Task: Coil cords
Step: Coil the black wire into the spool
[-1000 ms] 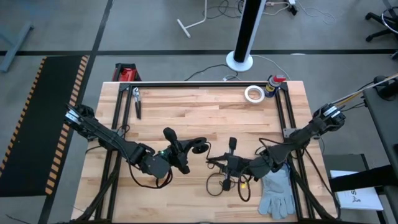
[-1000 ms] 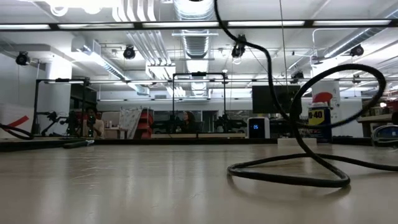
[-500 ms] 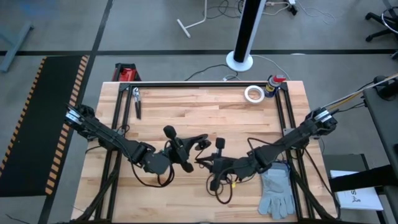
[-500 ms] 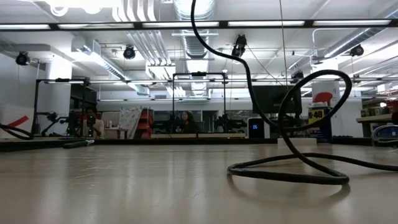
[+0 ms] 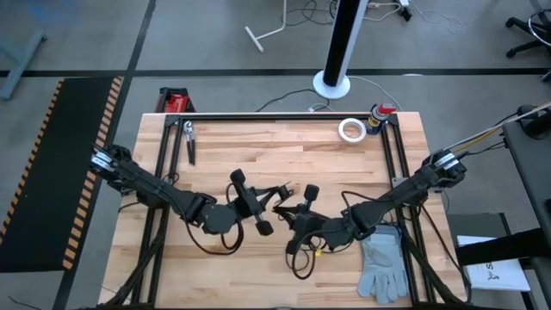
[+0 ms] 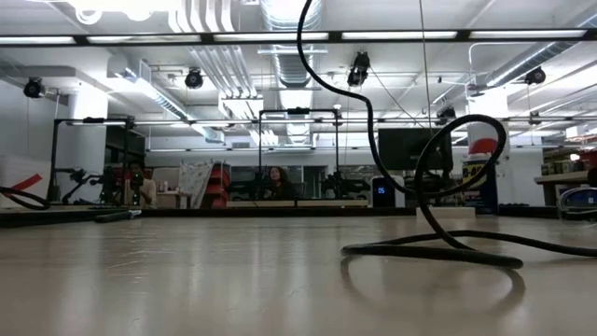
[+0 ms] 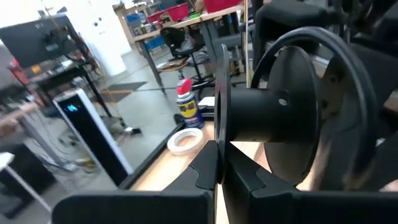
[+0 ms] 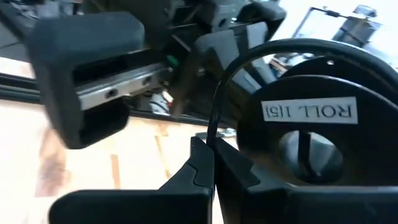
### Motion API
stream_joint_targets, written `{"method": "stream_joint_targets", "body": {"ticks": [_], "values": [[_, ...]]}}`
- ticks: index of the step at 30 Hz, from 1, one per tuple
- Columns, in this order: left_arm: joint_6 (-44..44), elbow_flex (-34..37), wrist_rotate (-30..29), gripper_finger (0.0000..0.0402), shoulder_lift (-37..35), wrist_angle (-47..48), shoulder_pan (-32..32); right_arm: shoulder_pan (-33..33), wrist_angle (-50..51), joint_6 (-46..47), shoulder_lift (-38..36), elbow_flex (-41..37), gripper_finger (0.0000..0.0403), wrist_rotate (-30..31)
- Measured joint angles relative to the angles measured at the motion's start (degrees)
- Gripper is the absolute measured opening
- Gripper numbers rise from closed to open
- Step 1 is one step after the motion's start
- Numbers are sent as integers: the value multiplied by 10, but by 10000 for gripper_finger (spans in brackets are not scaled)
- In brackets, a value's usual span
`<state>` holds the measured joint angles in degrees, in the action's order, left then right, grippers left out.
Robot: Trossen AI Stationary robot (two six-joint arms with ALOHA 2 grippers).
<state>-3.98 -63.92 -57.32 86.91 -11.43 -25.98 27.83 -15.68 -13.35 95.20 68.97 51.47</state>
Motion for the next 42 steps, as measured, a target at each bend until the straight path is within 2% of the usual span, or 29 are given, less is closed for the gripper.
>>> {"method": "stream_joint_targets", "body": {"ticks": [4,10,15,26,31,35,39,42], "values": [[42,0,4,0,0,-6,3,-2,2,7,0,0,0,28],[96,-1,3,0,0,-14,5,-13,25,65,0,0,0,38],[123,-1,-2,0,0,-11,5,-14,30,73,0,0,0,45],[120,-1,0,0,-1,-27,6,-14,103,168,0,7,0,52],[120,-1,14,0,-1,-37,5,-15,126,174,0,7,0,56],[121,0,21,0,-4,-38,3,-5,188,191,0,7,0,81],[125,0,29,0,-7,-37,-2,2,278,254,-1,8,0,108],[126,1,30,0,-7,-26,-4,6,303,269,-2,8,0,114]]}}
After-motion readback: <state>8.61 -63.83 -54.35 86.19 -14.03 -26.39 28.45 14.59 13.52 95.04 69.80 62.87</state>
